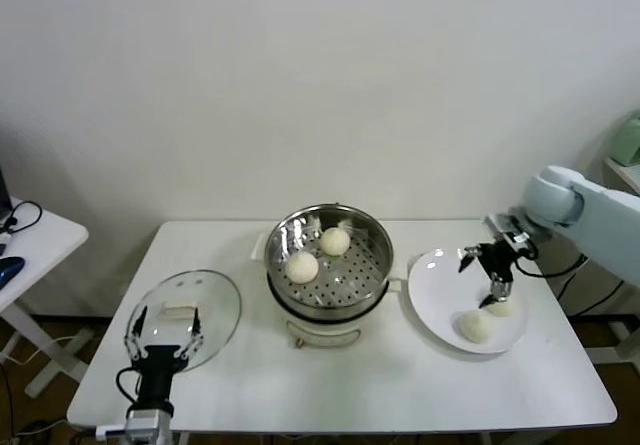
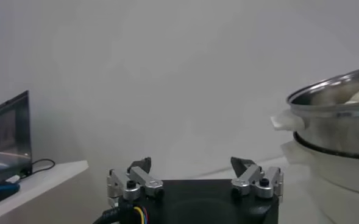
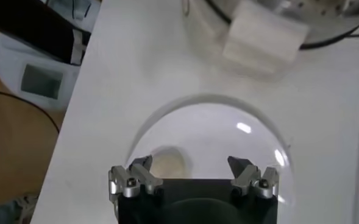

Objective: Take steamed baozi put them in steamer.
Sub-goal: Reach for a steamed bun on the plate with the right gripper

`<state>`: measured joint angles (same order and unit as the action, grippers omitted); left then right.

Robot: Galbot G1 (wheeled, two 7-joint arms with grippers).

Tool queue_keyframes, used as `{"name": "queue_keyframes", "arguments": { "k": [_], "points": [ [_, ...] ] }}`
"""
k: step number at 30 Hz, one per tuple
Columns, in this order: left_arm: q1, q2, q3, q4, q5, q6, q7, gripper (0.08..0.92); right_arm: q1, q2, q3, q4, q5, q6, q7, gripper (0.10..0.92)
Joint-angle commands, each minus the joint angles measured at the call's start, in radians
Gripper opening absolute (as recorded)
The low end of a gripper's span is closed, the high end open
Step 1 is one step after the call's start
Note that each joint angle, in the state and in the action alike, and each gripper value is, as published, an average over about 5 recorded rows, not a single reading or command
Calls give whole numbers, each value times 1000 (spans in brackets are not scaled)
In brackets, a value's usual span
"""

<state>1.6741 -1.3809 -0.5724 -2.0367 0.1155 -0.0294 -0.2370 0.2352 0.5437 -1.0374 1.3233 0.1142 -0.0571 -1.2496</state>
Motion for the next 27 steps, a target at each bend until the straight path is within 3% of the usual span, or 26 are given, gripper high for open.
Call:
{"name": "queue_keyframes", "arguments": {
  "k": [1, 12, 27],
  "points": [
    [8, -9, 1, 3, 3, 1, -2, 823, -243, -45, 158, -27, -140, 48, 16, 823],
    [0, -26, 6, -7, -20, 29, -5, 823, -285, 55, 235, -149, -213, 104, 52, 823],
    [-3, -20, -2, 14, -22, 27, -4, 823, -292, 117, 225, -179, -232, 102, 45, 823]
  ]
}}
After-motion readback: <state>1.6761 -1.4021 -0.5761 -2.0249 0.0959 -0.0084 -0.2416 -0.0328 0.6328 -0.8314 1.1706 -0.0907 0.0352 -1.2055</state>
